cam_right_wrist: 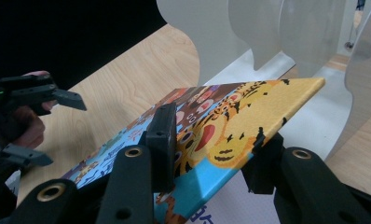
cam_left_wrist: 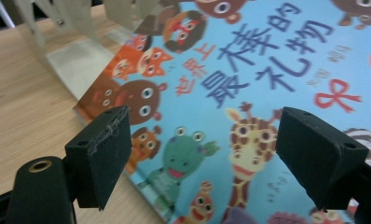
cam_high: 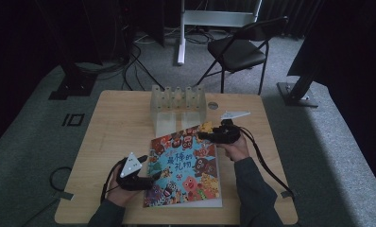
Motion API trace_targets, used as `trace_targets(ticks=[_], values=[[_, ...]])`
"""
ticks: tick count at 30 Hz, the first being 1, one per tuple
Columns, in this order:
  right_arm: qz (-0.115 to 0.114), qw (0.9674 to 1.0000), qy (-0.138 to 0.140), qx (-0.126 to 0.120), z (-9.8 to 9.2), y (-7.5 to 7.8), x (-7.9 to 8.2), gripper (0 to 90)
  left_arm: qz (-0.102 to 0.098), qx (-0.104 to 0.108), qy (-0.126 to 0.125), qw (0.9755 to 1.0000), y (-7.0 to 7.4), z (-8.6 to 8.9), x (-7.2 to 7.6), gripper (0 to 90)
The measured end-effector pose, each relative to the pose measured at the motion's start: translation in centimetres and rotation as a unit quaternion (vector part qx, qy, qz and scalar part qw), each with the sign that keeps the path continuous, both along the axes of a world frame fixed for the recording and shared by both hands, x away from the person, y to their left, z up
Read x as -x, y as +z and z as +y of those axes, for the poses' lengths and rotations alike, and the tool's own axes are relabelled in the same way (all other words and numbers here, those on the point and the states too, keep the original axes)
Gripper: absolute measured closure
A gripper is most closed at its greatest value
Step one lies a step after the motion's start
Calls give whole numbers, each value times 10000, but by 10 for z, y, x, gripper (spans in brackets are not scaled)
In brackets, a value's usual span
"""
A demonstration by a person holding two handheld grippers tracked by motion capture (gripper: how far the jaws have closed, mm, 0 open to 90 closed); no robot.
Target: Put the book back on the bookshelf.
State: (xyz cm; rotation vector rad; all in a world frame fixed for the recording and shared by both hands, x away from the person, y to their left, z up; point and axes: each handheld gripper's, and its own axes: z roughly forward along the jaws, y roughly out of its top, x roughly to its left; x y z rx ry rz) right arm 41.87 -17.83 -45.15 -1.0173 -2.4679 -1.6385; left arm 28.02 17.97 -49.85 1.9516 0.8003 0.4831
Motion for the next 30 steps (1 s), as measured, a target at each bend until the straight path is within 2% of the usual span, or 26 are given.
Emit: trace_targets(ticks=[2,11,22,30], values=[[-15,10000,-21,-12,-1,1,1,618,58,67,45,10000,-1,4,-4,186],[-136,9998,-58,-111,-5,7,4,639,158,86,98,9998,-2,9,-11,186],[-222,9994,-99,-227,-9,14,8,660,287,353,139,9989,-3,21,-19,204],[-287,9993,-100,-229,-9,18,10,665,272,344,164,9989,2,24,-24,209]])
